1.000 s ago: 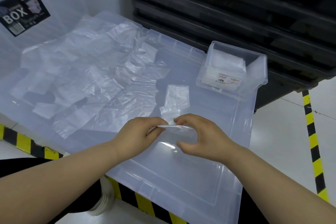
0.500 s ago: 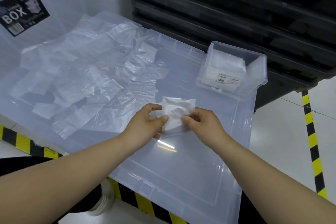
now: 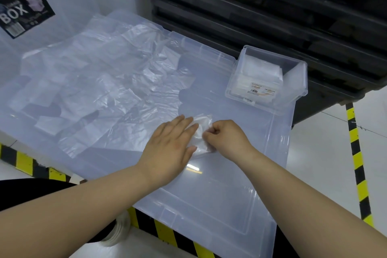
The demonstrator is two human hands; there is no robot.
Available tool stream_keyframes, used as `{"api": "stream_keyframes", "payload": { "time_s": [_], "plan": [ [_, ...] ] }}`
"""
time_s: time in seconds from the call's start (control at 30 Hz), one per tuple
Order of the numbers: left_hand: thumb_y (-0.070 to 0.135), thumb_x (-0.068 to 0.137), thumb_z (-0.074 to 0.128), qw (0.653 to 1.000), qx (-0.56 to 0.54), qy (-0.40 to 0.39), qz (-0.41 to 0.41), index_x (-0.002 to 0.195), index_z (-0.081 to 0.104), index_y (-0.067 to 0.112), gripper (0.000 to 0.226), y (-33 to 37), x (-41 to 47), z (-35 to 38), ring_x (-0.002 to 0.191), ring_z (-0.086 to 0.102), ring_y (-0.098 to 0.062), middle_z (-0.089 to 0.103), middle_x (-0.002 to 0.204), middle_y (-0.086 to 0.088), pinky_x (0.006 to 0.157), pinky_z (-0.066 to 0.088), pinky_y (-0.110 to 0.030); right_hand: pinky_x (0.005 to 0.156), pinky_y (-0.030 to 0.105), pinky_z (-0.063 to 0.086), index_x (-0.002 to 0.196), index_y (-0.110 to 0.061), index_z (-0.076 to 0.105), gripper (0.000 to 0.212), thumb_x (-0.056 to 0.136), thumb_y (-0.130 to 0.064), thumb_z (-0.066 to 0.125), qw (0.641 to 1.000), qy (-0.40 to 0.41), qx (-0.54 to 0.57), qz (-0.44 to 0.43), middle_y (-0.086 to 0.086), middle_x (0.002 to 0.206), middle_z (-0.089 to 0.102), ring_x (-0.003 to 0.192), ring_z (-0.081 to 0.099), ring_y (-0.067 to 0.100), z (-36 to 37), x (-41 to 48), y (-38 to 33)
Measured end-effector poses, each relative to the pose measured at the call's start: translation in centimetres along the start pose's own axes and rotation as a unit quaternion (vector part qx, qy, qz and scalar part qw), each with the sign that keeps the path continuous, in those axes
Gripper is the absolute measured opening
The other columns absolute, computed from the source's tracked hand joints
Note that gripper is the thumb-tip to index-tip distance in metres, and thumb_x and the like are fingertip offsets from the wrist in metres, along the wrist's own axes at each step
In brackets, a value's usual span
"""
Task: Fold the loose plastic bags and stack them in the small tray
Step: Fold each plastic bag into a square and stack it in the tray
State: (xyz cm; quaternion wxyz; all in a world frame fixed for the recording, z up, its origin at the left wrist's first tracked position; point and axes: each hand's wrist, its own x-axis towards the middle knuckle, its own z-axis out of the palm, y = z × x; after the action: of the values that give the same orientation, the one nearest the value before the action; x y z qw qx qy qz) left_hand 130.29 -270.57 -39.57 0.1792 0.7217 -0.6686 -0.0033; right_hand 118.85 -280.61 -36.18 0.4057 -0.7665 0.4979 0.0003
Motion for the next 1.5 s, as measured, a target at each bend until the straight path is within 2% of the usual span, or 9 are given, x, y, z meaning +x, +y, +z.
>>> {"api": "stream_keyframes", "payload": {
  "time_s": [0.2,0.3,0.43,0.57,0.7,0.83,1.1,1.3,1.5],
  "plan": [
    [0.043,0.089,0.018,0.981,0.053,-0.187,-0.026,0.116,0.064,0.005,0.065,0.2,0.7,-0.1,0.114,0.058,-0.022,0.06,0.124,-0.011,0.101,0.035,-0.033,0.055,0.022,0.032,0.08,-0.013,0.051,0.01,0.089,-0.017,0.054,0.999,0.028,-0.028,-0.016,-0.005,0.07,0.046,0.072,0.047,0.016,0.2,0.2,0.2],
    [0.052,0.064,-0.018,0.973,0.053,-0.22,-0.047,0.148,0.006,0.008,0.097,0.6,0.9,-0.2,0.144,0.001,-0.015,0.0,0.156,-0.005,0.107,-0.016,-0.026,0.073,0.027,0.039,0.117,-0.01,0.046,0.03,0.09,-0.02,0.053,0.992,0.095,-0.082,-0.023,0.0,0.099,0.051,0.094,0.053,0.021,0.2,-0.1,0.3],
    [0.052,0.054,-0.027,0.974,0.063,-0.214,-0.033,0.146,-0.015,0.015,0.1,0.5,0.9,0.3,0.129,-0.029,-0.002,-0.019,0.154,0.0,0.095,-0.03,-0.023,0.084,0.039,0.048,0.108,0.0,0.063,0.038,0.073,-0.013,0.057,0.923,0.235,-0.232,-0.2,0.017,0.11,0.064,0.1,0.063,0.038,1.5,0.2,1.0],
    [0.057,0.052,-0.026,0.97,0.051,-0.233,-0.051,0.145,-0.017,0.012,0.104,0.6,0.9,0.1,0.121,-0.031,-0.001,-0.02,0.154,-0.001,0.099,-0.029,-0.026,0.11,0.032,0.002,0.142,-0.008,0.033,0.072,0.082,-0.04,0.008,0.926,0.067,-0.304,-0.214,0.008,0.152,0.024,0.142,0.02,0.024,2.1,0.4,1.0],
    [0.063,0.067,-0.019,0.966,0.076,-0.242,-0.053,0.145,-0.016,0.011,0.094,0.7,0.9,-0.1,0.139,-0.023,-0.01,-0.02,0.154,-0.003,0.103,-0.026,-0.029,0.107,0.025,-0.019,0.148,-0.022,-0.004,0.092,0.063,-0.053,-0.019,0.934,0.007,-0.325,-0.149,-0.007,0.155,-0.012,0.142,-0.016,0.011,1.6,0.9,2.0],
    [0.053,0.096,0.022,0.961,0.044,-0.26,-0.08,0.148,-0.006,0.013,0.072,0.7,1.5,-0.8,0.142,-0.012,-0.012,-0.013,0.155,0.0,0.112,-0.011,-0.032,0.112,0.031,-0.016,0.148,-0.021,-0.005,0.058,0.097,-0.046,0.007,0.943,0.026,-0.323,-0.08,-0.001,0.155,-0.015,0.142,-0.016,0.015,1.1,0.7,2.0],
    [0.038,0.086,0.06,0.964,-0.123,-0.132,-0.197,0.129,0.045,0.019,0.05,-0.5,5.1,-1.6,0.118,0.047,-0.017,0.054,0.125,0.004,0.092,0.024,-0.027,0.095,0.022,0.014,0.127,-0.021,0.047,0.041,0.09,-0.038,0.052,0.969,0.096,-0.22,-0.058,-0.002,0.133,0.039,0.126,0.027,0.019,-0.4,0.0,1.3],
    [0.04,0.079,0.066,0.945,-0.03,-0.25,-0.207,0.122,0.046,0.021,0.051,-0.4,7.0,-1.8,0.114,0.047,-0.02,0.058,0.114,0.002,0.09,0.024,-0.031,0.094,0.025,0.021,0.113,-0.022,0.057,0.028,0.089,-0.035,0.055,0.976,0.057,-0.203,-0.05,-0.001,0.12,0.049,0.119,0.034,0.02,-0.5,-0.1,1.1],
    [0.036,0.079,0.066,0.934,-0.036,-0.286,-0.21,0.08,0.048,0.023,0.023,-0.3,7.2,-2.4,0.089,0.043,-0.019,0.051,0.082,0.004,0.077,0.02,-0.029,0.086,0.023,0.018,0.109,-0.021,0.058,0.023,0.089,-0.033,0.055,0.98,0.071,-0.178,-0.057,-0.002,0.115,0.051,0.115,0.036,0.018,-0.4,-0.3,1.3]
  ]
}}
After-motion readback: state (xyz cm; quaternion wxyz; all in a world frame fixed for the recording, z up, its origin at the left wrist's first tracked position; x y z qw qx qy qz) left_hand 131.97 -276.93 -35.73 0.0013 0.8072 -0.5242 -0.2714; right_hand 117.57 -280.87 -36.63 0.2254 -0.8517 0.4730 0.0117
